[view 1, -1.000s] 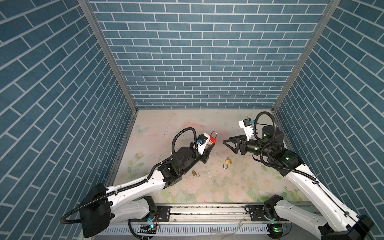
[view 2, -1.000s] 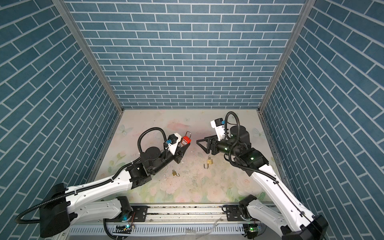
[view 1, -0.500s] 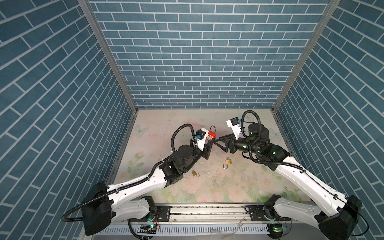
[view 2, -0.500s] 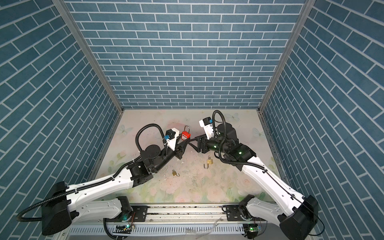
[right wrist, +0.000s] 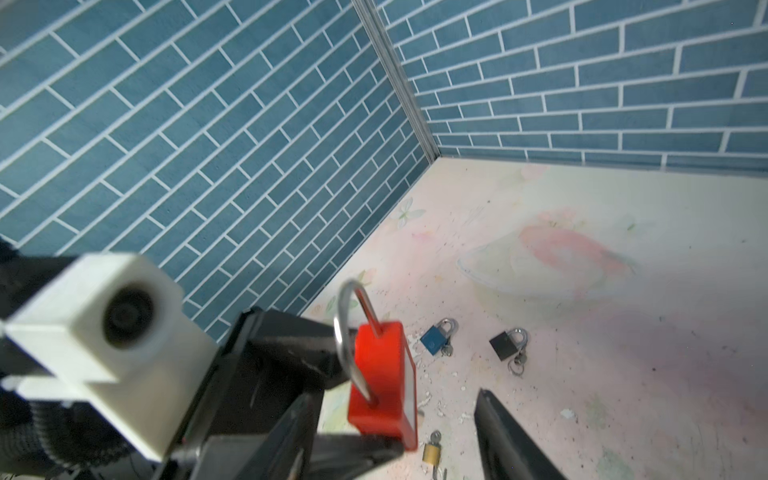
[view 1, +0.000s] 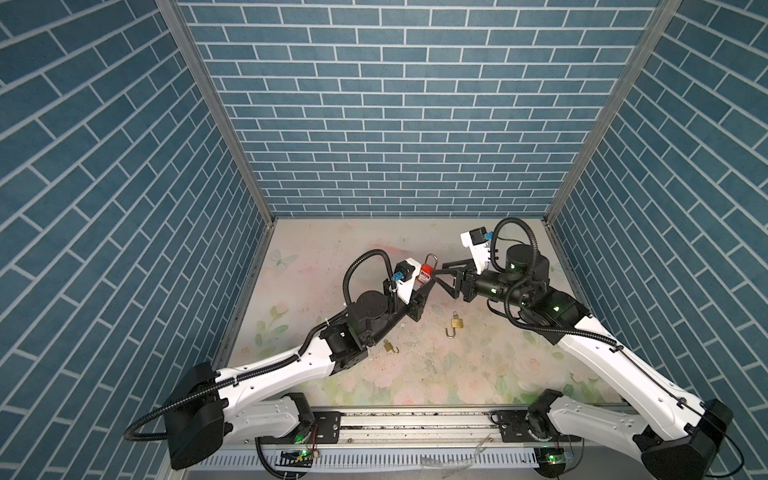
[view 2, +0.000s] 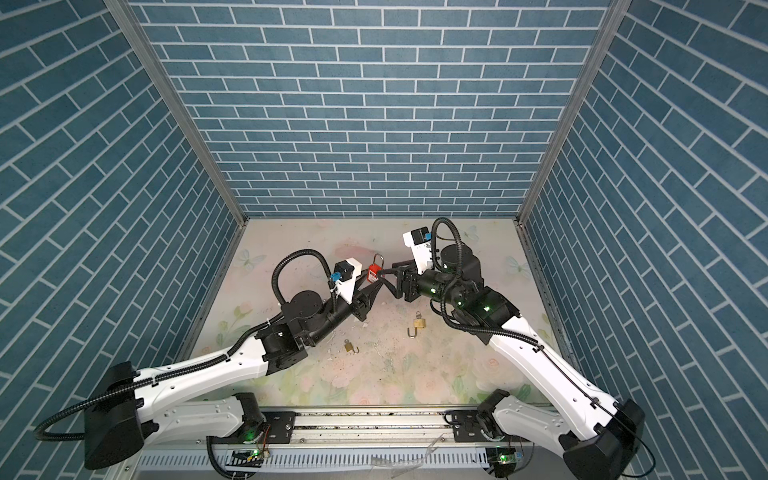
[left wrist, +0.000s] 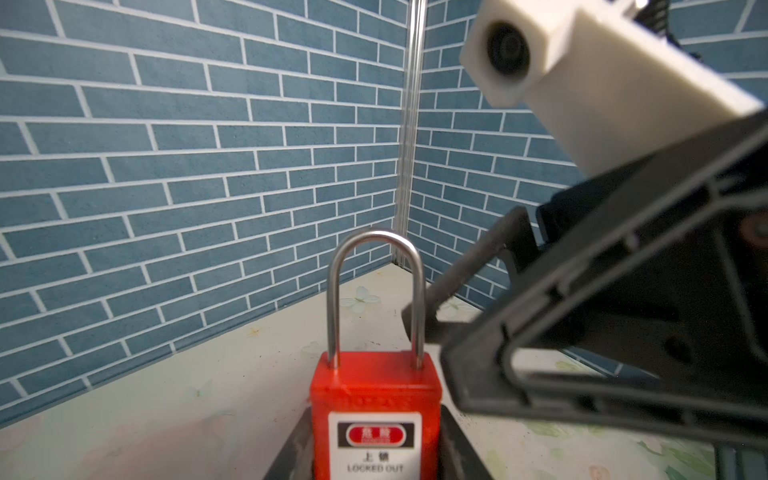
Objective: Lock with the key
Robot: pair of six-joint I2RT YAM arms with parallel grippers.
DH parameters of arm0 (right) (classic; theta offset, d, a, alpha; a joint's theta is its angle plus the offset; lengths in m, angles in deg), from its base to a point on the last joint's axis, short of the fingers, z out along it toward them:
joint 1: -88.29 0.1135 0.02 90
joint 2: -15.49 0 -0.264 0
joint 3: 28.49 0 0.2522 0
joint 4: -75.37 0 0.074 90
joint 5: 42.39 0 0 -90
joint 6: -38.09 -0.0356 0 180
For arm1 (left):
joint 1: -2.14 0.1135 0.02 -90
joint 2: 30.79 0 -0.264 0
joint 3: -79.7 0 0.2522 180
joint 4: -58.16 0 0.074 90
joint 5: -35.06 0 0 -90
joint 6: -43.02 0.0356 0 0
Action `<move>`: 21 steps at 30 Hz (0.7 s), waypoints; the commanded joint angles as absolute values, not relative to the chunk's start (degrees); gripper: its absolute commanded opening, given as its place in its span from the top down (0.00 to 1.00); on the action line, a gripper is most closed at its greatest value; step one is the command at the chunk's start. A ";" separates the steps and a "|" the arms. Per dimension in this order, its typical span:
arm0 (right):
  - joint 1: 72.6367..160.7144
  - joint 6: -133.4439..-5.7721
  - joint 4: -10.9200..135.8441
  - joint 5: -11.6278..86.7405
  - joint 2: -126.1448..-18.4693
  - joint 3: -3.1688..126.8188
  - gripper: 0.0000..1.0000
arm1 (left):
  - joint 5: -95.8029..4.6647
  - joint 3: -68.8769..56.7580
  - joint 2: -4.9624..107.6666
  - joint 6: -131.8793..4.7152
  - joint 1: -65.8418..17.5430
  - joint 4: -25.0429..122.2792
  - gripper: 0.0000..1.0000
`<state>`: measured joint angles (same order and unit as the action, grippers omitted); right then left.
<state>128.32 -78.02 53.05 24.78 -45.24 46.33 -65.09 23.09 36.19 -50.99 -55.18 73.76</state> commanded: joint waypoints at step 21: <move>128.57 -74.88 52.91 20.21 -49.32 48.92 0.52 | -63.44 21.64 35.33 -50.48 -55.44 74.80 1.00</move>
